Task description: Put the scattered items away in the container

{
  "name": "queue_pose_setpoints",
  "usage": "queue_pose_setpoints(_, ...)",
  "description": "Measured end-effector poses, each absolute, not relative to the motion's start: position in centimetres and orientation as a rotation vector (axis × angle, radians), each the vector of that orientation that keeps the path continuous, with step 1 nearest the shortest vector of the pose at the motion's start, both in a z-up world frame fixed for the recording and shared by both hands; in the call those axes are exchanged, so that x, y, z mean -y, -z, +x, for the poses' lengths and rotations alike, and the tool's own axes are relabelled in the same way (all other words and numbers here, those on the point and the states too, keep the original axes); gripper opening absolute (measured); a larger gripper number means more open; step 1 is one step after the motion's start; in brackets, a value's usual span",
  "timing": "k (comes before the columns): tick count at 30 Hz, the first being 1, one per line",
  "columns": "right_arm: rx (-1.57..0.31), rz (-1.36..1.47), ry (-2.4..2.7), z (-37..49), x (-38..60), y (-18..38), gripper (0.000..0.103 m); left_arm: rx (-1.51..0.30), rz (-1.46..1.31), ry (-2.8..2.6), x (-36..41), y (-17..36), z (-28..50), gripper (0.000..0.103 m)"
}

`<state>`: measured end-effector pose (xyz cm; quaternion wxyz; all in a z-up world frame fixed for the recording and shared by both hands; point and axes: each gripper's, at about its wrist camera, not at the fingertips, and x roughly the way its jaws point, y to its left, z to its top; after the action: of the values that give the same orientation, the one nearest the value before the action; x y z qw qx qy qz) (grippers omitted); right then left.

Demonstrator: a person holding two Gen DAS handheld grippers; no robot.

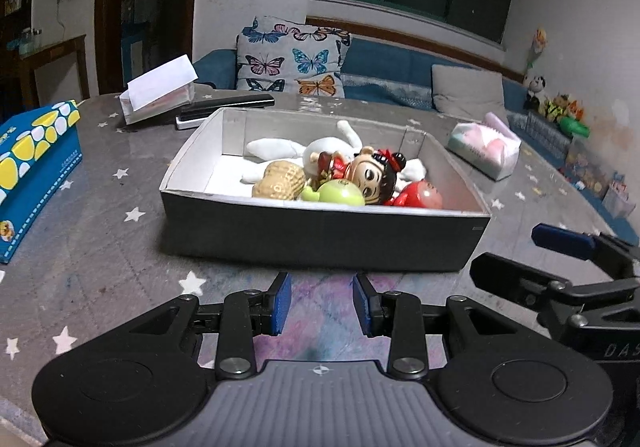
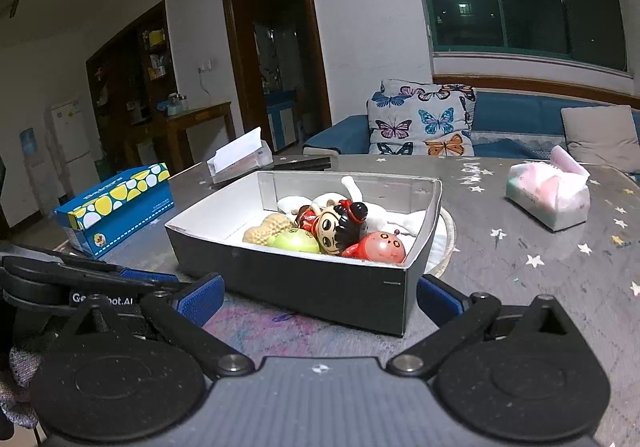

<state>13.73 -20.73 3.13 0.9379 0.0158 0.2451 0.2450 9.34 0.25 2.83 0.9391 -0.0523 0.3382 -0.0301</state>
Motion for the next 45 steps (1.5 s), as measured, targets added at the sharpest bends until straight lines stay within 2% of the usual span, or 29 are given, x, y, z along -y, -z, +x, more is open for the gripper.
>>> queue_pose_setpoints(16,-0.579,-0.013,-0.523,12.6,19.1,-0.4,0.103,-0.720,-0.043,-0.041,-0.5,-0.9,8.7,0.036)
queue_pose_setpoints(45,-0.718,-0.008,-0.438,16.2,18.2,1.8,0.103,-0.728,0.039,-0.133,0.4,0.7,11.3,0.037)
